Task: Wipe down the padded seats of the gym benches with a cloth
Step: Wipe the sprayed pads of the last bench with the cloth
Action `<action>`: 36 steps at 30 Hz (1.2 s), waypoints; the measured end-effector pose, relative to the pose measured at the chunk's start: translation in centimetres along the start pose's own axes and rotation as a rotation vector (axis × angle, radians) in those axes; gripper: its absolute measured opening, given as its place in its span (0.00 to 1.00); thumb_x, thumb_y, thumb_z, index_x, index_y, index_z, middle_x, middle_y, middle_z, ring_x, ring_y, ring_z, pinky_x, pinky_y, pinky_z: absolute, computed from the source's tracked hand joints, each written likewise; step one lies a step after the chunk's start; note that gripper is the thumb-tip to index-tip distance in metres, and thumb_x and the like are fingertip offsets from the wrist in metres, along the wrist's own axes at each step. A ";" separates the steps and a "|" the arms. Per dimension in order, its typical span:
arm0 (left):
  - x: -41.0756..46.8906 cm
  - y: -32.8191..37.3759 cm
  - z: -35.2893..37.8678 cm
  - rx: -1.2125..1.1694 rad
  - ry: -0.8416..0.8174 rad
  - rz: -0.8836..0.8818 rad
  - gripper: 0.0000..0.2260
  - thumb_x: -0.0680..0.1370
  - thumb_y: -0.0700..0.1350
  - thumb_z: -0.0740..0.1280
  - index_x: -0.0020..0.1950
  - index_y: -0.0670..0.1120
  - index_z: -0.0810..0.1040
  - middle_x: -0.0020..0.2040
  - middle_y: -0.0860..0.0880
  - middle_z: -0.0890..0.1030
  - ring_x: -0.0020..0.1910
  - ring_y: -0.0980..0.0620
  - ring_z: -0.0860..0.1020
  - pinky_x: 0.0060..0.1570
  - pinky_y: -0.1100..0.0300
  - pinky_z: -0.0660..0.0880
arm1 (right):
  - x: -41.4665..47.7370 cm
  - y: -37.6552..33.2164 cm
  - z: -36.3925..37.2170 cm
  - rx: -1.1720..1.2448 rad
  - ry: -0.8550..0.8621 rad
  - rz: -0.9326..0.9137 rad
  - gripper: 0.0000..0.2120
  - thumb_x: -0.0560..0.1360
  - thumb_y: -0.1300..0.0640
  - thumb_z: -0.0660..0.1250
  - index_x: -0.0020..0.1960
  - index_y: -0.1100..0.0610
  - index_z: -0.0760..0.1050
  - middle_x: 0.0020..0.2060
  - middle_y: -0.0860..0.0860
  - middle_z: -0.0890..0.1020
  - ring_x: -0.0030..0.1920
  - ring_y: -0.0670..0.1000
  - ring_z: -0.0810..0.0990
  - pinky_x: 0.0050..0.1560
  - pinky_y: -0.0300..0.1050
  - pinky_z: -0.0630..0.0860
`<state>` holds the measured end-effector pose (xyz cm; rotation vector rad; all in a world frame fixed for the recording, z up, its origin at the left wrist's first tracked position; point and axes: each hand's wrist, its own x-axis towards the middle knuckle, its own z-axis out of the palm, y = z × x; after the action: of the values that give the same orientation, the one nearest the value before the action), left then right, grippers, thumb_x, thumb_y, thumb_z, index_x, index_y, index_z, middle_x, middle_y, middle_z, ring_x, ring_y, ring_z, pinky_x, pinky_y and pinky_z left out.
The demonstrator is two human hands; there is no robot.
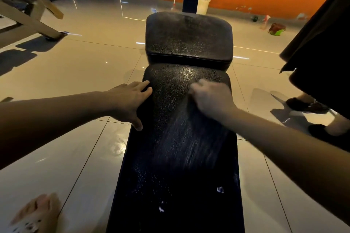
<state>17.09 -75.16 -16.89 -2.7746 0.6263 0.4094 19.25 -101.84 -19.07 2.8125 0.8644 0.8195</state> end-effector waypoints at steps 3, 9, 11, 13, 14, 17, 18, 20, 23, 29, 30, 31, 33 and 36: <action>0.1 -0.1 -0.1 -0.003 0.003 0.008 0.60 0.67 0.69 0.74 0.83 0.45 0.41 0.83 0.44 0.39 0.82 0.44 0.45 0.78 0.48 0.57 | 1.2 0.6 0.2 -0.017 0.002 0.200 0.09 0.83 0.51 0.61 0.52 0.56 0.76 0.43 0.55 0.79 0.38 0.59 0.81 0.34 0.46 0.67; 0.0 -0.4 0.0 -0.003 0.035 0.022 0.59 0.67 0.70 0.74 0.83 0.46 0.43 0.83 0.44 0.41 0.82 0.45 0.47 0.78 0.50 0.58 | -5.3 -13.5 -1.7 0.347 -0.203 -0.265 0.07 0.72 0.56 0.73 0.48 0.55 0.77 0.39 0.54 0.78 0.32 0.57 0.80 0.28 0.45 0.71; 0.0 -0.4 0.0 -0.014 0.034 0.020 0.59 0.67 0.70 0.74 0.83 0.46 0.43 0.83 0.44 0.41 0.82 0.45 0.46 0.78 0.50 0.57 | -7.3 -15.4 -2.7 0.330 -0.364 -0.494 0.09 0.70 0.56 0.72 0.50 0.54 0.77 0.40 0.53 0.78 0.33 0.55 0.79 0.27 0.44 0.70; 0.1 -0.4 0.1 -0.014 0.031 0.021 0.59 0.67 0.69 0.74 0.83 0.46 0.43 0.83 0.44 0.40 0.82 0.45 0.46 0.78 0.50 0.58 | -6.4 -13.4 -2.3 0.299 -0.305 -0.481 0.09 0.69 0.56 0.74 0.48 0.54 0.78 0.38 0.53 0.78 0.32 0.55 0.80 0.26 0.43 0.70; 0.2 -0.5 0.2 -0.015 0.032 0.019 0.59 0.67 0.69 0.74 0.83 0.46 0.42 0.83 0.45 0.40 0.82 0.45 0.46 0.78 0.50 0.58 | -5.2 -11.5 -1.6 0.271 -0.227 -0.404 0.09 0.70 0.55 0.75 0.47 0.54 0.78 0.37 0.53 0.78 0.31 0.56 0.80 0.25 0.43 0.69; 0.2 -0.5 0.3 -0.032 0.029 0.013 0.60 0.67 0.69 0.74 0.83 0.46 0.41 0.83 0.45 0.39 0.82 0.45 0.45 0.78 0.49 0.58 | -0.3 -4.4 0.1 0.088 0.033 -0.086 0.06 0.78 0.54 0.70 0.48 0.57 0.77 0.37 0.55 0.78 0.32 0.60 0.81 0.28 0.46 0.71; 0.2 -0.5 0.3 -0.034 0.030 0.012 0.60 0.67 0.70 0.74 0.83 0.47 0.41 0.83 0.45 0.39 0.82 0.45 0.45 0.78 0.49 0.58 | 0.8 -2.7 0.2 0.039 0.034 0.009 0.07 0.80 0.53 0.67 0.50 0.57 0.76 0.39 0.56 0.79 0.34 0.61 0.81 0.29 0.48 0.73; 0.3 -0.6 0.4 -0.037 0.035 0.014 0.60 0.67 0.70 0.74 0.83 0.47 0.42 0.83 0.45 0.39 0.82 0.45 0.45 0.78 0.48 0.58 | 1.6 -2.0 0.3 0.014 0.003 0.132 0.09 0.82 0.51 0.63 0.55 0.57 0.73 0.43 0.55 0.81 0.39 0.60 0.82 0.33 0.50 0.75; 0.2 -0.7 0.5 -0.050 0.051 0.018 0.59 0.67 0.70 0.74 0.83 0.47 0.43 0.83 0.46 0.40 0.82 0.46 0.45 0.78 0.49 0.58 | 0.4 -6.3 0.1 0.066 -0.006 0.075 0.08 0.82 0.52 0.64 0.53 0.57 0.73 0.42 0.55 0.81 0.38 0.59 0.83 0.33 0.49 0.73; -0.7 -0.8 1.2 -0.073 0.100 0.025 0.56 0.69 0.70 0.72 0.83 0.47 0.43 0.83 0.46 0.42 0.82 0.46 0.46 0.78 0.49 0.56 | -8.1 -18.3 -2.4 0.325 -0.298 -0.418 0.09 0.76 0.53 0.69 0.53 0.55 0.74 0.41 0.52 0.79 0.35 0.54 0.80 0.28 0.45 0.69; -0.9 -0.8 1.5 -0.081 0.107 0.021 0.55 0.70 0.69 0.71 0.83 0.47 0.44 0.84 0.45 0.43 0.82 0.46 0.47 0.78 0.49 0.57 | -9.5 -19.0 -3.0 0.346 -0.334 -0.509 0.07 0.75 0.55 0.68 0.52 0.55 0.75 0.40 0.52 0.79 0.34 0.53 0.79 0.27 0.44 0.69; -1.2 -0.8 1.8 -0.088 0.122 0.012 0.54 0.71 0.69 0.71 0.83 0.47 0.45 0.84 0.45 0.45 0.82 0.45 0.48 0.77 0.48 0.58 | -10.1 -18.9 -3.3 0.341 -0.359 -0.573 0.05 0.75 0.56 0.66 0.51 0.55 0.75 0.40 0.52 0.78 0.33 0.53 0.79 0.27 0.44 0.70; -2.0 -0.9 2.6 -0.104 0.171 -0.003 0.50 0.72 0.69 0.69 0.83 0.47 0.49 0.84 0.45 0.49 0.81 0.45 0.51 0.76 0.47 0.61 | -9.0 -16.9 -2.6 0.294 -0.291 -0.576 0.04 0.75 0.56 0.67 0.49 0.54 0.76 0.39 0.52 0.79 0.33 0.54 0.80 0.26 0.44 0.72; -3.4 -1.0 3.9 -0.194 0.198 -0.003 0.45 0.75 0.67 0.68 0.83 0.50 0.52 0.83 0.47 0.52 0.81 0.45 0.53 0.76 0.48 0.59 | -3.6 -10.9 -0.6 0.157 -0.038 -0.252 0.06 0.77 0.53 0.70 0.48 0.56 0.77 0.38 0.55 0.80 0.33 0.59 0.81 0.28 0.46 0.72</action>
<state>13.74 -71.79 -19.20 -3.0267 0.6577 0.2042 11.04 -94.76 -22.74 2.7547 1.2959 0.6863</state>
